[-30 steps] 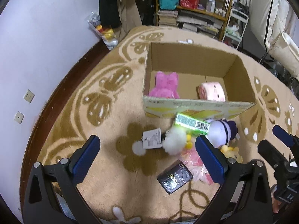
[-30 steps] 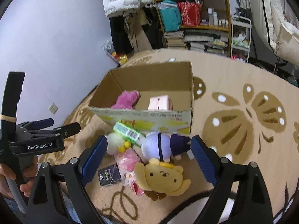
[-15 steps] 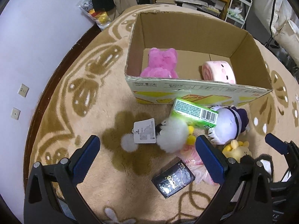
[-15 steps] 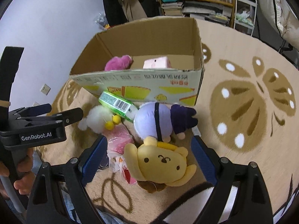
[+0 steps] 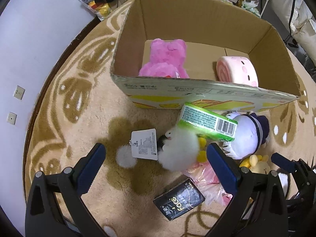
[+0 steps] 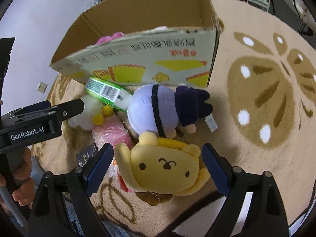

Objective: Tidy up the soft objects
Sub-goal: 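Grasp the yellow plush dog with the right gripper while the left grasps the white fluffy toy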

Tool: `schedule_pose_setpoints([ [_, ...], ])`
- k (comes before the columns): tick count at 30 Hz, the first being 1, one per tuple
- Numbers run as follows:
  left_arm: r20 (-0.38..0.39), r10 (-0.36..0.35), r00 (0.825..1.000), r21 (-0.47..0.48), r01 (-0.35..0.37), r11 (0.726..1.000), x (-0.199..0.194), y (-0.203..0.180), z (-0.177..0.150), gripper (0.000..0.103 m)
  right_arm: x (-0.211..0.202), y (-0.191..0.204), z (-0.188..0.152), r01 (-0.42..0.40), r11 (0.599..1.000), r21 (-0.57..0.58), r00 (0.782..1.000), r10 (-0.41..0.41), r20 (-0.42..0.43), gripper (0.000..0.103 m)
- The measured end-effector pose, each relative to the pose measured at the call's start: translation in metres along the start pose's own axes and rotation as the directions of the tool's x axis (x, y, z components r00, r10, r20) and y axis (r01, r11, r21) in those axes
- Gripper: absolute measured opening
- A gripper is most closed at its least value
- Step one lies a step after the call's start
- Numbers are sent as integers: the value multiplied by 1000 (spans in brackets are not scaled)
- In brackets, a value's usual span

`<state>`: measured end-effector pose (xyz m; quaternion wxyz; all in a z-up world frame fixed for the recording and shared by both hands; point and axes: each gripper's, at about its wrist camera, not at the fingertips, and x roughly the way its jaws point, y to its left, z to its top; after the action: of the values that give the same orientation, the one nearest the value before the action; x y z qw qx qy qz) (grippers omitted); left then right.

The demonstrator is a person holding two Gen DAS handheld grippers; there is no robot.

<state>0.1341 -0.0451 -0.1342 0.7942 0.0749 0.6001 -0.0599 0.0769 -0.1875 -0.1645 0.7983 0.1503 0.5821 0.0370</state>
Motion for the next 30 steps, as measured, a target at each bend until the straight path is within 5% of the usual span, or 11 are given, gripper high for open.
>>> schedule_pose_setpoints([
  [11, -45, -6, 999, 9, 6, 1000, 27, -5, 6, 100, 37, -17, 3, -26, 996, 89, 993, 36, -114, 93],
  [18, -55, -14, 998, 37, 16, 999, 40, -15, 5, 88, 32, -29, 5, -44, 993, 112, 992, 57, -114, 88],
  [22, -79, -76, 994, 12, 77, 997, 45, -11, 4, 65, 27, -32, 6, -44, 993, 110, 993, 56, -106, 85],
  [24, -82, -38, 996, 23, 41, 999, 47, -12, 2, 49, 23, -32, 3, -43, 993, 108, 994, 54, -100, 84],
  [30, -47, -11, 999, 47, 13, 999, 41, -17, -6, 37, 11, -29, 0, -45, 994, 98, 996, 52, -77, 77],
])
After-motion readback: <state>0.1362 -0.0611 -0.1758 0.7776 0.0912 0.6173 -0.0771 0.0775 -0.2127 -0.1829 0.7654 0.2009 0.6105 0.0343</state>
